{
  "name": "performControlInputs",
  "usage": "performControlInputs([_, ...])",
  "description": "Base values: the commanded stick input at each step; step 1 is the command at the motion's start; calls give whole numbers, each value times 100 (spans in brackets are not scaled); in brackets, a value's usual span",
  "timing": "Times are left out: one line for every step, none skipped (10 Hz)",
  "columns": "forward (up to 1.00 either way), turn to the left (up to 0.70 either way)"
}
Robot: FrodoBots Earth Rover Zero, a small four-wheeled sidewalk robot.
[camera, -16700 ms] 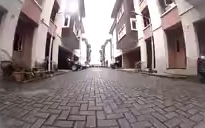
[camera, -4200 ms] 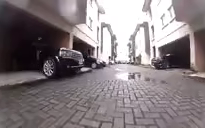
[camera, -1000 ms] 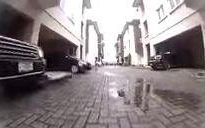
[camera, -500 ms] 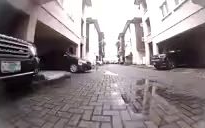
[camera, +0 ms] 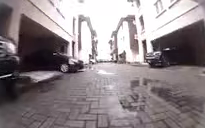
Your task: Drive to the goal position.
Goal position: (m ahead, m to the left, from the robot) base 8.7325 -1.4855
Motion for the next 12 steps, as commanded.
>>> performControlInputs([85, 0])
performControlInputs([85, 0])
performControlInputs([85, 0])
performControlInputs([85, 0])
performControlInputs([85, 0])
performControlInputs([85, 0])
performControlInputs([85, 0])
performControlInputs([85, 0])
performControlInputs([85, 0])
performControlInputs([85, 0])
performControlInputs([85, 0])
performControlInputs([85, 0])
